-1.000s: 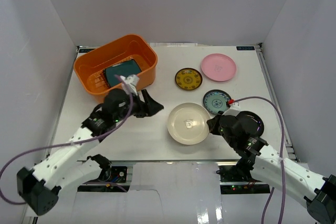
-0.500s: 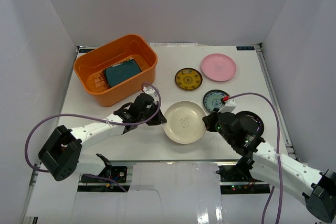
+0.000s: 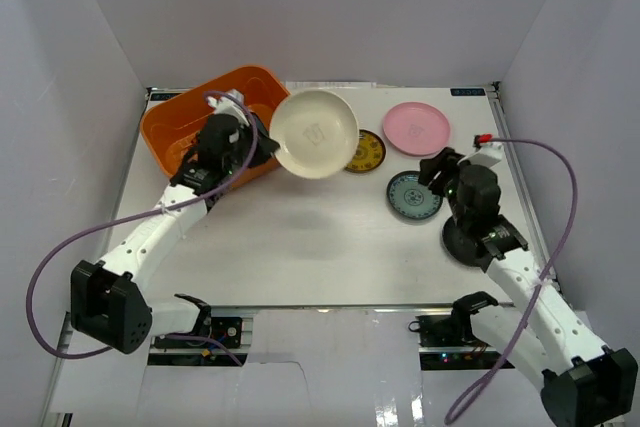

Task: Place the plates into the plastic bin on the countertop

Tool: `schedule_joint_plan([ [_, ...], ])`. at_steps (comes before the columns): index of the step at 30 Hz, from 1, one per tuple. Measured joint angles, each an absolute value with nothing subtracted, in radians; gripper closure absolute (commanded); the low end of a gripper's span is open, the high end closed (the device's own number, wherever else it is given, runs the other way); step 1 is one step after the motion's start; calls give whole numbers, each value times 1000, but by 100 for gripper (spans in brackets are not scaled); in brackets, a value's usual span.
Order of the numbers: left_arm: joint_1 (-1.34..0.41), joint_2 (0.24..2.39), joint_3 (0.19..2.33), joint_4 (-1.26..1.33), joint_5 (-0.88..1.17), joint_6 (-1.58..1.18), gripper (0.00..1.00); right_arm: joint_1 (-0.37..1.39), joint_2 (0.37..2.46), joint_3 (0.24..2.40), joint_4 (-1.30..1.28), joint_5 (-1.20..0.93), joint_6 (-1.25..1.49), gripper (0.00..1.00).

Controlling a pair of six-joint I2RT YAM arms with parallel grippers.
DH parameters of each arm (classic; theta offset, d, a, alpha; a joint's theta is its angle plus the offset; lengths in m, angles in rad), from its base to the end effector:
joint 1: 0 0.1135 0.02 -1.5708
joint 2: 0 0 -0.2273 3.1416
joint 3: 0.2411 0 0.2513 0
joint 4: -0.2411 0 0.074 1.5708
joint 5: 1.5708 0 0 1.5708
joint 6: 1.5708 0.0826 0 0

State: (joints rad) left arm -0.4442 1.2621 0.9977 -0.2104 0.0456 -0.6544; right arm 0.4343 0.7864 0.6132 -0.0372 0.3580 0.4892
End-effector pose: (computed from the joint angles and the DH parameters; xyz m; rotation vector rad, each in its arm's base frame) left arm 0.3066 -0.1501 0.2526 -0.1935 2.1166 -0.7186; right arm 0.2464 0.0824 0.2598 0.3062 1.7544 0.3497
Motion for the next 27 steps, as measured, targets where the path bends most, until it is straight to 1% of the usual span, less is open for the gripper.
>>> schedule_joint_plan([
  [3,-329,1280,1148,-240,31,-652,100,245,921,680,25,320,479,34],
  [5,-269,1308,1250,-257,38,-650,100,141,1089,741,57,277,482,30],
  [6,-234,1320,1289,-255,42,-650,100,97,1195,785,73,256,484,25],
  [9,-127,1338,1322,-263,40,-649,100,22,1445,860,107,201,494,19],
  [11,-56,1364,1322,-281,36,-647,100,-7,1562,895,105,161,501,18],
  [15,51,1444,1287,-309,20,-647,100,-33,1766,1013,110,96,517,18],
  [17,75,1482,1257,-332,10,-643,100,-35,1831,1053,131,65,523,25],
  [18,81,1497,1245,-345,2,-642,100,-36,1848,1060,141,56,527,35],
  [20,82,1520,1224,-364,-16,-633,100,-35,1866,1061,155,40,537,48],
  [21,82,1531,1219,-376,-21,-627,100,-35,1870,1061,163,30,546,64],
  [22,82,1539,1218,-385,-24,-622,100,-35,1871,1061,173,24,548,72],
  [24,82,1551,1218,-390,-32,-610,87,-35,1871,1064,189,17,559,87],
  [25,82,1556,1218,-390,-35,-602,69,-36,1871,1065,196,15,561,90],
  [26,82,1560,1218,-389,-38,-594,60,-36,1869,1064,200,15,566,92],
  [27,82,1563,1217,-388,-38,-588,50,-38,1864,1064,202,15,567,92],
])
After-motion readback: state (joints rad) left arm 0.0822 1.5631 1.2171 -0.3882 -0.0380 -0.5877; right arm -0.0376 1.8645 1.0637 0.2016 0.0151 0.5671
